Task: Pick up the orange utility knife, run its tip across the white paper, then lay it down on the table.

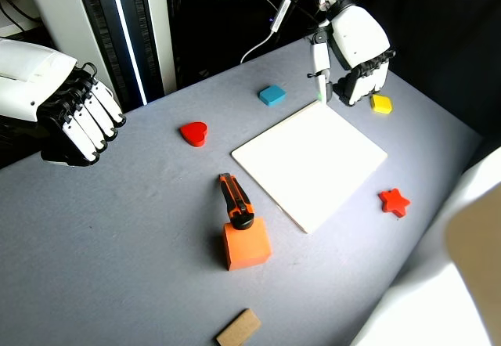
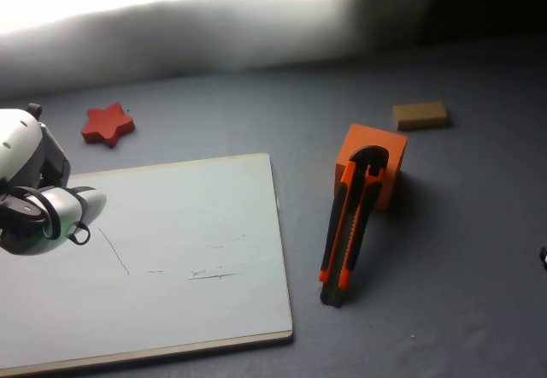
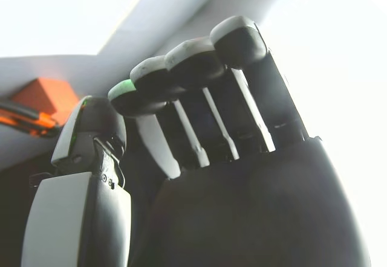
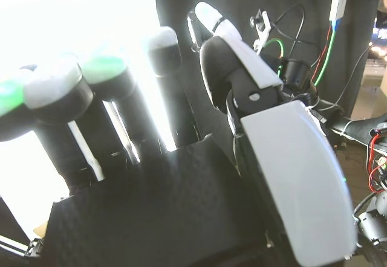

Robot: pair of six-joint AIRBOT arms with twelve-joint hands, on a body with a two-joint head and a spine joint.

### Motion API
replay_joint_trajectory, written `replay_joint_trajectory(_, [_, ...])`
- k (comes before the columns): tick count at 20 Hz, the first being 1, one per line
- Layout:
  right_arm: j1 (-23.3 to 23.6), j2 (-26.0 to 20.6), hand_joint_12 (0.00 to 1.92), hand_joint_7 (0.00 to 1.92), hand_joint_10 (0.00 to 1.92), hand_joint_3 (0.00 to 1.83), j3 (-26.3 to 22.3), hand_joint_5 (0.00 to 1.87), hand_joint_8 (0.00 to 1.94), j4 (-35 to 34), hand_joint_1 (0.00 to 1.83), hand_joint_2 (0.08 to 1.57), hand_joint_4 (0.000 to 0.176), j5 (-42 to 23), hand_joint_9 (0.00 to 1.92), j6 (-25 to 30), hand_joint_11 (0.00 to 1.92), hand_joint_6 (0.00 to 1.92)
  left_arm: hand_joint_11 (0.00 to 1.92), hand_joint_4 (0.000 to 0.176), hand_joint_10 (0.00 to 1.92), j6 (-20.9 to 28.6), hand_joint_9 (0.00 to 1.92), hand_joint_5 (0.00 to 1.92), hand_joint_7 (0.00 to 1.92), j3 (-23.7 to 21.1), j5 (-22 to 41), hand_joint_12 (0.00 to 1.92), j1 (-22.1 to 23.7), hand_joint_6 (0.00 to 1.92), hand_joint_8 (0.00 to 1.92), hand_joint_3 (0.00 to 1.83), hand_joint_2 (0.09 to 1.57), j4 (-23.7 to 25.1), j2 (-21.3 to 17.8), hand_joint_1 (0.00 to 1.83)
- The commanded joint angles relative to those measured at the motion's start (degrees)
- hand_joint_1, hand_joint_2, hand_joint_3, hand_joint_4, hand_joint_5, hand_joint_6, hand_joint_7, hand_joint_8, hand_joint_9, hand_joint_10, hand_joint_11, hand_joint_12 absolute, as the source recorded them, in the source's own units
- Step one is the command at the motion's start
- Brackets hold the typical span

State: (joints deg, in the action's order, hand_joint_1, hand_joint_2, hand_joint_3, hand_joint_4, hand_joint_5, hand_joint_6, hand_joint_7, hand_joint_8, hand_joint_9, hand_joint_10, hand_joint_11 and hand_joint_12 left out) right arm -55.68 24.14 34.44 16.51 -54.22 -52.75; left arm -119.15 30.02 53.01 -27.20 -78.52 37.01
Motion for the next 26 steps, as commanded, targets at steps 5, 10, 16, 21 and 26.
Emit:
replay_joint_trajectory(5, [0.05,0.10,0.02,0.07,0.01,0.01,0.01,0.01,0.00,-1.40,0.31,1.25,0.000,-6.63,0.04,-0.12,0.00,0.00,0.00,0.000,0.00,-0.36,0.04,0.00,0.02,-0.12,4.67,0.35,0.31,0.00,0.00,0.00,1.31,2.59,1.41,0.06])
replay_joint_trajectory(10, [0.88,0.22,0.00,0.00,0.00,0.00,0.09,0.00,0.00,-1.43,0.50,1.18,0.000,-6.48,0.00,-0.17,0.00,0.00,0.00,0.000,0.00,2.89,0.00,0.00,0.00,-0.28,6.45,0.26,-2.41,0.00,0.00,0.00,1.26,2.42,2.69,0.04])
replay_joint_trajectory(16, [12.30,4.20,0.00,0.00,0.00,0.00,3.49,0.00,0.00,6.91,1.02,1.14,0.000,5.29,0.00,2.63,0.00,0.00,0.00,0.000,0.00,13.24,0.00,0.00,0.00,-0.81,15.69,0.01,-9.66,0.00,0.00,0.00,1.26,8.67,4.32,0.00])
replay_joint_trajectory(21, [23.84,7.45,0.00,0.00,0.00,0.00,8.41,0.00,0.00,25.62,1.03,1.10,0.000,15.97,0.00,18.20,0.00,0.00,0.00,0.000,0.00,15.65,0.00,0.00,0.00,-1.42,15.78,0.00,-13.70,0.00,0.00,0.00,1.25,11.67,8.32,0.01])
replay_joint_trajectory(26, [39.47,13.53,0.00,0.00,0.00,0.00,14.23,0.00,0.00,58.35,1.05,1.10,0.000,25.16,0.00,48.12,0.00,0.00,0.00,0.000,0.00,20.02,0.00,0.00,0.00,-0.72,18.20,0.00,-18.01,0.00,0.00,0.00,1.25,12.38,11.44,0.00])
